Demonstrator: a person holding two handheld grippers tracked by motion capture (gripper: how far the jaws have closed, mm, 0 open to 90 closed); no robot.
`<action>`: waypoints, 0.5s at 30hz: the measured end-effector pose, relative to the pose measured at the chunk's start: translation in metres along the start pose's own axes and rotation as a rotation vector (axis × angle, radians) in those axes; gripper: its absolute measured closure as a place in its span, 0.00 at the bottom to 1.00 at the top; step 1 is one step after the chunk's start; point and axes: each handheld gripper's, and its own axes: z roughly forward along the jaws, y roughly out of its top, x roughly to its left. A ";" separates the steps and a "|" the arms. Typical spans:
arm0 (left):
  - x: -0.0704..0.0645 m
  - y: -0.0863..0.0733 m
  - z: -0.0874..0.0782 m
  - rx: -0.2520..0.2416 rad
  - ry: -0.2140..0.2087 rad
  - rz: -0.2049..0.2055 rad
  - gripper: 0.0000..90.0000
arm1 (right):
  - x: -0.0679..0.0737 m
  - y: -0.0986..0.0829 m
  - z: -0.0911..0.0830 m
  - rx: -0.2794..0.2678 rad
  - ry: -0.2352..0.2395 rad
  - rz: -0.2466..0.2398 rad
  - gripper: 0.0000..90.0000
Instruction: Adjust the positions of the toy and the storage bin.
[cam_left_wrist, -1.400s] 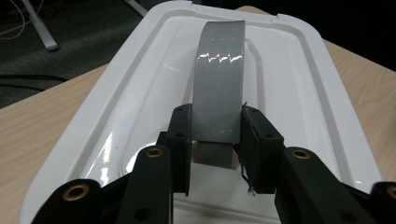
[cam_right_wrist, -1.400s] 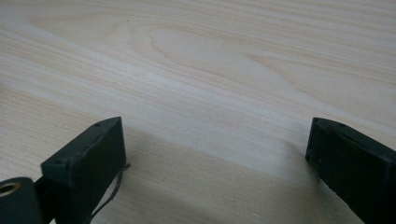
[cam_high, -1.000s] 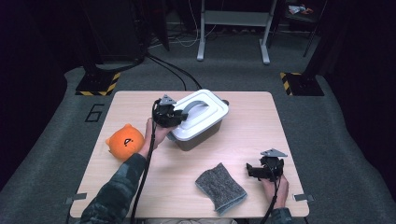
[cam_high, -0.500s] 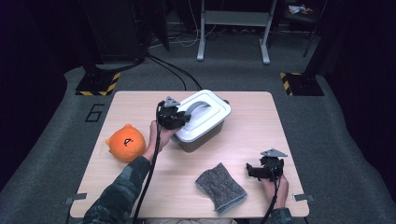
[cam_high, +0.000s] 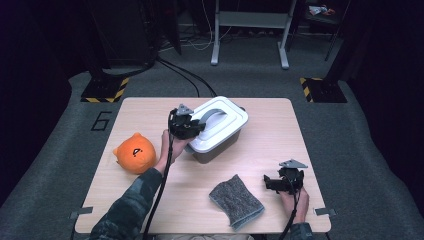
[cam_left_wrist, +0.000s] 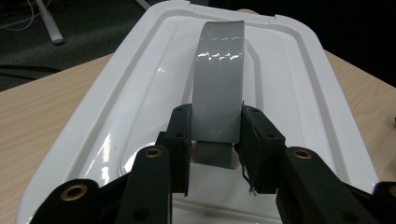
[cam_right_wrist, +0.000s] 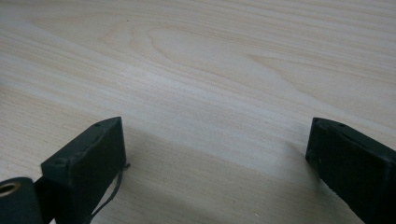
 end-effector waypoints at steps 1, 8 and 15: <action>-0.001 0.000 0.001 -0.003 0.001 -0.002 0.73 | 0.000 0.000 0.000 0.000 0.000 0.000 0.04; -0.002 0.001 0.002 -0.005 -0.011 0.007 0.70 | 0.000 0.000 0.000 0.000 0.000 0.000 0.04; 0.014 0.003 -0.016 -0.056 0.008 0.014 0.43 | 0.000 0.000 0.000 0.000 0.000 0.000 0.04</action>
